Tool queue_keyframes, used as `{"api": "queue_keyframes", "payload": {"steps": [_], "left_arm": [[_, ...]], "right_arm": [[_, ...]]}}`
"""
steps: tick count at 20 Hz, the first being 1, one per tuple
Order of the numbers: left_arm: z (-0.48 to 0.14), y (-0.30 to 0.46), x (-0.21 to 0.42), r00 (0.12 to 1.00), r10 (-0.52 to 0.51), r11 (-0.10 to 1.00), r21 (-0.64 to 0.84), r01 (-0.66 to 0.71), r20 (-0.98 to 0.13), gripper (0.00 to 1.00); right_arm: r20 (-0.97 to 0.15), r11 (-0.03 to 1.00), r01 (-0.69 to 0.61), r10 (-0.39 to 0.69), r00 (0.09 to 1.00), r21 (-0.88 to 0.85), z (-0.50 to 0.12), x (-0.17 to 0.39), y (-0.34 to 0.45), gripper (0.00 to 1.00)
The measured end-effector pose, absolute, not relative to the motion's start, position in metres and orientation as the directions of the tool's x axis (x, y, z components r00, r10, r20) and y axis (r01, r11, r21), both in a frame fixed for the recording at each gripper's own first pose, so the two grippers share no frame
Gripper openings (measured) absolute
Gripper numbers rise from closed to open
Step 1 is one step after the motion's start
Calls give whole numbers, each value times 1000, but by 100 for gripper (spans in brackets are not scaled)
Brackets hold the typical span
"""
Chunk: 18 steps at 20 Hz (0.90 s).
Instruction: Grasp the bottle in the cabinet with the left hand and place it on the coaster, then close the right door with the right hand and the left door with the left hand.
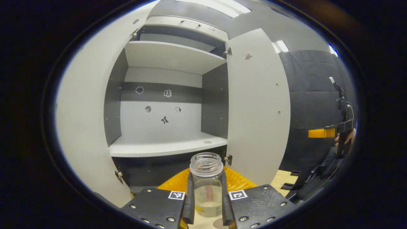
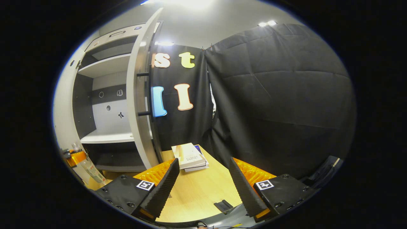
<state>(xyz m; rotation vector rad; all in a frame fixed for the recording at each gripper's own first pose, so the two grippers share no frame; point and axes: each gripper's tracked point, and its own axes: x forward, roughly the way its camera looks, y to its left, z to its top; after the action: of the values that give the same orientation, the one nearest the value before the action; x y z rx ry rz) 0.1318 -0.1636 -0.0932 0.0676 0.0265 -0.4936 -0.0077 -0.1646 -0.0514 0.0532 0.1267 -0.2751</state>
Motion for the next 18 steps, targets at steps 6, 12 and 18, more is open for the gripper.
{"api": "queue_keyframes", "payload": {"steps": [6, 12, 18], "left_arm": [[-174, -177, 133, 870, -480, 874, 31, 486, -111, 43], [-241, -184, 141, 876, -455, 884, 41, 466, -159, 31], [-272, -206, 133, 842, -507, 855, 18, 519, -181, 37]], "right_arm": [[-164, 960, 280, -274, 948, 12, -63, -28, -157, 96], [-201, 947, 319, -319, 926, -33, -65, -45, -166, 100], [-229, 935, 354, -351, 908, -28, -66, -48, -173, 100]]}}
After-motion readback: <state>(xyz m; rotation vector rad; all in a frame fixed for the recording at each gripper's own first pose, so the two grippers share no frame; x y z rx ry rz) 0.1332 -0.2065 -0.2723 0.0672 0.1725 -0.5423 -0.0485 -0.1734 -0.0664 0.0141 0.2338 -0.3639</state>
